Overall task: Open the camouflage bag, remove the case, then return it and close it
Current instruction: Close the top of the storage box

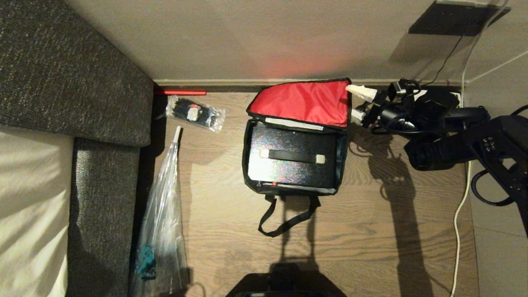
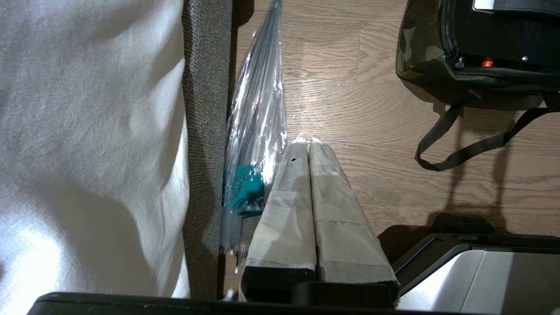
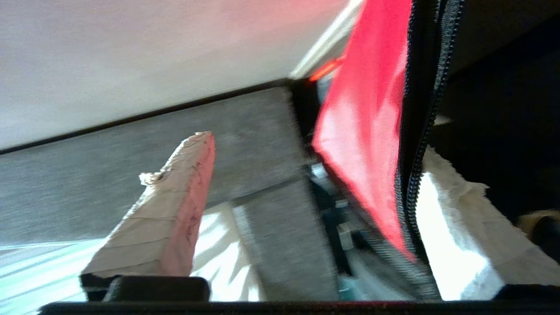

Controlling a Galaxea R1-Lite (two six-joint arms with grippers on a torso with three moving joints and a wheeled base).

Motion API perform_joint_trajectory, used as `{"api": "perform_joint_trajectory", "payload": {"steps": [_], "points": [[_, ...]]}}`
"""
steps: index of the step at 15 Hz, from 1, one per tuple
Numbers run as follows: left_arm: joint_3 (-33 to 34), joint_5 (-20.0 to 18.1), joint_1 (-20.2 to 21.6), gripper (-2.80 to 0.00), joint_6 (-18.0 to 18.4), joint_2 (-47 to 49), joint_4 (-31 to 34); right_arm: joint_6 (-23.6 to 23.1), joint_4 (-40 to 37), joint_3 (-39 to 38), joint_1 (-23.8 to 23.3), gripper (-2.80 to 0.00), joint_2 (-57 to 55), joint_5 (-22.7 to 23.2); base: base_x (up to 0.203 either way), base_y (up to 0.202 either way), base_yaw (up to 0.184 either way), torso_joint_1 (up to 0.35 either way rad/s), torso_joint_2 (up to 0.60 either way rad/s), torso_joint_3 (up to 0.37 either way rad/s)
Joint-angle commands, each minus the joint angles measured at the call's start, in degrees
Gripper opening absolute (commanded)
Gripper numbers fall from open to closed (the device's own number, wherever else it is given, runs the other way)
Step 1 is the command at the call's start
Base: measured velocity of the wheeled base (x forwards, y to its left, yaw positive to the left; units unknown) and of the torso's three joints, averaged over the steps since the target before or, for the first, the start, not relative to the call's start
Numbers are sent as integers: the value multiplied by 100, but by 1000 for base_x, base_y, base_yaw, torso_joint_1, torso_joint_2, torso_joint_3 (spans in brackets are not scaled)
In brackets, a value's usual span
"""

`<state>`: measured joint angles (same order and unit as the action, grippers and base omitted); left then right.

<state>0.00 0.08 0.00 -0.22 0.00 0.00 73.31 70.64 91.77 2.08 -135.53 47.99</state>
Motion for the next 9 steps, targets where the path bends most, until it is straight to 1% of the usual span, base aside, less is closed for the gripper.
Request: {"api": "perform_joint_trajectory", "payload": {"steps": [1, 2, 4, 5, 6, 8, 9], "points": [[0, 1, 0, -280, -4, 0, 0, 360, 381, -251, 2, 0, 166, 124, 0, 0, 0, 0, 0, 0], [0, 1, 0, -280, -4, 0, 0, 563, 659, -501, 2, 0, 270, 282, 0, 0, 0, 0, 0, 0], [9, 1, 0, -280, -4, 0, 0, 674, 829, -620, 2, 0, 366, 421, 0, 0, 0, 0, 0, 0], [0, 1, 0, -280, -4, 0, 0, 785, 967, -911, 2, 0, 566, 544, 0, 0, 0, 0, 0, 0], [0, 1, 0, -280, -4, 0, 0, 1019, 1098, -1150, 2, 0, 759, 681, 0, 0, 0, 0, 0, 0], [0, 1, 0, -280, -4, 0, 0, 1148, 1387, -1773, 2, 0, 1077, 1000, 0, 0, 0, 0, 0, 0], [0, 1, 0, -280, -4, 0, 0, 1196, 1548, -1948, 2, 0, 1209, 1176, 0, 0, 0, 0, 0, 0]]}}
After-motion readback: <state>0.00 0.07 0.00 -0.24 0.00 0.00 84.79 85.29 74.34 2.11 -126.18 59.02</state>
